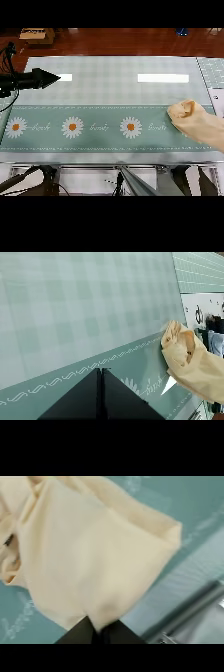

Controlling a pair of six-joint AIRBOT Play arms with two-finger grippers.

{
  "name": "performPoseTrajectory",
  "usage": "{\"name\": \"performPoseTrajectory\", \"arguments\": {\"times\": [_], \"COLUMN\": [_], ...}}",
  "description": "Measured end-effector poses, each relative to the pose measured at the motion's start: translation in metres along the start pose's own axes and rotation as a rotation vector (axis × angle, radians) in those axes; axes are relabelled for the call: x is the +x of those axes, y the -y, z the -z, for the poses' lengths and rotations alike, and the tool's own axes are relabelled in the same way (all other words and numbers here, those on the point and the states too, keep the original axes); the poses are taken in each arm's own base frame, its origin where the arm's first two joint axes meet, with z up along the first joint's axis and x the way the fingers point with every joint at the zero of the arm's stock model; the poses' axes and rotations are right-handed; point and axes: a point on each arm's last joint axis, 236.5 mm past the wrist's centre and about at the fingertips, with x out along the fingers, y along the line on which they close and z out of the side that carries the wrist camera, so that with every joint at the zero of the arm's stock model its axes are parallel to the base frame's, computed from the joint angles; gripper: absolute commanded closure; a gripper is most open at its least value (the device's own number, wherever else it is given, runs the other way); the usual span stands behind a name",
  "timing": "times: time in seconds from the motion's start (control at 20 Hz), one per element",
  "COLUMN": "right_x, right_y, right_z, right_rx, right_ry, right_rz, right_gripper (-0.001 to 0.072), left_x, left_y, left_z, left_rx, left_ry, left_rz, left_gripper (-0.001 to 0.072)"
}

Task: Fold the shirts.

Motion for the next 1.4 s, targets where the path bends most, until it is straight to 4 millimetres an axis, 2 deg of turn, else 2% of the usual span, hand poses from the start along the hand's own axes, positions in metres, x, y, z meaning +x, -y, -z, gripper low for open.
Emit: {"name": "performPoseTrajectory", "arguments": {"times": [0.15,0.3,0.5,0.75,0.8,0.85,0.9,0.95,1.0,1.05,1.1,1.15,1.2,1.3,1.35,1.4], "right_x": [-0.01,-0.022,-0.04,-0.064,-0.069,-0.075,-0.08,-0.084,-0.086,-0.087,-0.086,-0.082,-0.076,-0.057,-0.044,-0.031], "right_y": [0.07,0.117,0.164,0.201,0.206,0.211,0.216,0.219,0.221,0.222,0.222,0.22,0.215,0.192,0.171,0.14], "right_z": [0.006,0.015,0.035,0.062,0.067,0.072,0.076,0.078,0.079,0.079,0.077,0.071,0.064,0.037,0.016,-0.008], "right_rx": [0.127,0.249,0.395,0.514,0.528,0.538,0.547,0.555,0.56,0.563,0.562,0.548,0.518,0.398,0.315,0.217], "right_ry": [-0.003,0.002,-0.012,-0.054,-0.065,-0.075,-0.082,-0.086,-0.085,-0.081,-0.07,-0.052,-0.041,0.007,0.05,0.106], "right_rz": [0.2,0.333,0.486,0.667,0.699,0.733,0.764,0.788,0.799,0.806,0.805,0.782,0.746,0.62,0.533,0.415], "right_gripper": [0.0684,0.0683,0.0682,0.0682,0.0617,0.0378,0.02,0.017,0.0176,0.0205,0.0302,0.0435,0.0442,0.0446,0.0473,0.0473], "left_x": [0.001,0.001,0.001,0.0,0.0,0.0,0.0,0.0,0.0,0.0,0.0,0.0,0.0,0.001,0.002,0.004], "left_y": [-0.001,-0.001,0.001,0.004,0.004,0.004,0.004,0.004,0.003,0.0,0.0,-0.002,-0.004,-0.003,0.0,0.007], "left_z": [0.0,0.001,0.004,0.007,0.007,0.007,0.007,0.007,0.006,0.003,0.002,0.001,-0.003,-0.005,-0.009,-0.012], "left_rx": [-0.001,-0.002,-0.002,-0.003,-0.003,-0.003,-0.003,-0.003,-0.004,-0.004,-0.004,-0.004,-0.003,0.024,0.041,0.065], "left_ry": [-0.002,-0.006,-0.017,-0.032,-0.032,-0.032,-0.032,-0.031,-0.025,-0.014,-0.011,-0.004,0.011,0.022,0.039,0.049], "left_rz": [0.0,0.003,0.012,0.025,0.025,0.025,0.024,0.024,0.019,0.01,0.008,0.002,-0.009,-0.007,0.002,0.024], "left_gripper": [0.0683,0.0683,0.0682,0.0683,0.0682,0.0682,0.0682,0.0683,0.0683,0.0682,0.0682,0.0681,0.063,0.0179,0.0163,0.0163]}}
